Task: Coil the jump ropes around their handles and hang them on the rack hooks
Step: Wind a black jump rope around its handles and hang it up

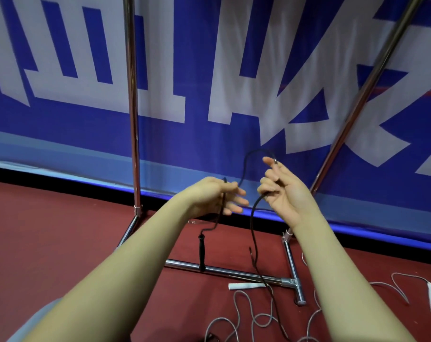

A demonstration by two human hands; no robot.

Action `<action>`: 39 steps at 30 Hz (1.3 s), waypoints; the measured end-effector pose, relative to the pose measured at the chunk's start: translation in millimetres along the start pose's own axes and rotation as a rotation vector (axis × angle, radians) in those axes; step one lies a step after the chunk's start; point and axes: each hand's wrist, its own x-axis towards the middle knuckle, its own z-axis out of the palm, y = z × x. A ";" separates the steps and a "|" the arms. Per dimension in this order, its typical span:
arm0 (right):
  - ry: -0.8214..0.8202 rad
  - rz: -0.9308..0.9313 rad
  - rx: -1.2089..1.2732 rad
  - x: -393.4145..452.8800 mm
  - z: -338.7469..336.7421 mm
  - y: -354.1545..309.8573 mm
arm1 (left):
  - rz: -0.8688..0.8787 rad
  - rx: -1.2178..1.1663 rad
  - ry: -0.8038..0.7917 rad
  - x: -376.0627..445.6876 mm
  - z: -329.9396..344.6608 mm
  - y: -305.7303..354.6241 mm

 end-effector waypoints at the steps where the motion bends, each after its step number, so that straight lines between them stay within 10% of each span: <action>1: 0.007 -0.025 0.064 0.7 1.2 0.1 | -0.009 0.036 -0.044 -1.3 3.5 -1.4; 8: 0.141 -0.154 0.307 7.1 -4.6 -1.8 | 0.072 0.089 -0.140 -1.8 16.0 -8.1; 16: 0.129 0.103 -0.462 1.5 -31.5 17.3 | 0.320 -0.271 0.140 -4.5 7.9 17.5; 27: -0.114 0.238 -0.859 -13.5 -19.3 23.6 | 0.337 -0.562 0.308 -3.4 -8.6 16.8; 39: 0.099 -0.203 -0.002 -7.0 -3.4 5.2 | 0.001 0.009 -0.177 -14.5 -2.8 1.5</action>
